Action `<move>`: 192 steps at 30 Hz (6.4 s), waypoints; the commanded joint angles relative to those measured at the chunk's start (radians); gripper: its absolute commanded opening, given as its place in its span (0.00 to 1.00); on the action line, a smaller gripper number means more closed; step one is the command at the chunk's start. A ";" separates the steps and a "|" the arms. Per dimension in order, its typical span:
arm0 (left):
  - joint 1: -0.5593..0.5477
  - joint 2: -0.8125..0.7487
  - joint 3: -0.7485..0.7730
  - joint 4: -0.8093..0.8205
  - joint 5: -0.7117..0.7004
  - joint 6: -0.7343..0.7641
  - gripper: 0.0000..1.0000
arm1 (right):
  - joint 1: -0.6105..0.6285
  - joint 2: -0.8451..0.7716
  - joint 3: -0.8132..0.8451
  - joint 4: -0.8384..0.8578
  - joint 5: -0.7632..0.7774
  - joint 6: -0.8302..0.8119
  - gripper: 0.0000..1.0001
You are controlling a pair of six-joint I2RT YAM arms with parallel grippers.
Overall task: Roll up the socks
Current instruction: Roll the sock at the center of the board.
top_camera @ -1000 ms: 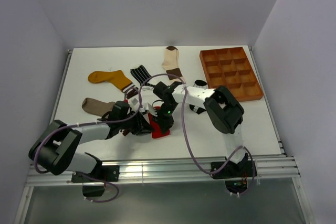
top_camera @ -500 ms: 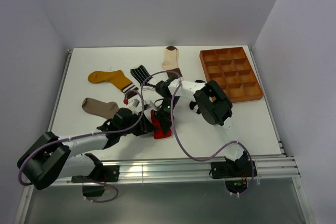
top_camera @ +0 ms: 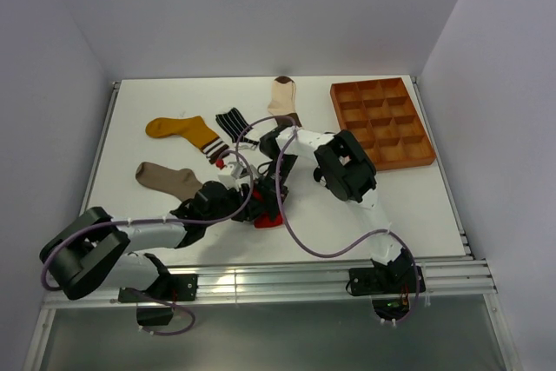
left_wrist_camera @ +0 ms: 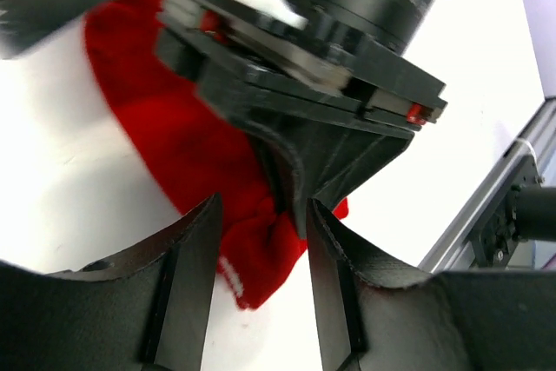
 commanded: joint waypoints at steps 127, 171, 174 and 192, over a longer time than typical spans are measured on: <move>0.213 0.460 0.175 -0.201 0.604 -0.243 0.08 | 0.224 -0.782 -0.842 0.867 0.596 -0.026 0.22; -0.008 0.031 0.151 -0.164 -0.076 -0.032 0.54 | -0.106 -0.071 -0.170 0.155 0.305 -0.005 0.21; -0.019 0.046 0.158 -0.069 -0.036 0.024 0.54 | -0.108 -0.064 -0.158 0.150 0.305 0.003 0.21; -0.031 0.344 0.109 0.374 0.215 0.032 0.52 | -0.146 0.002 -0.095 0.089 0.250 0.020 0.20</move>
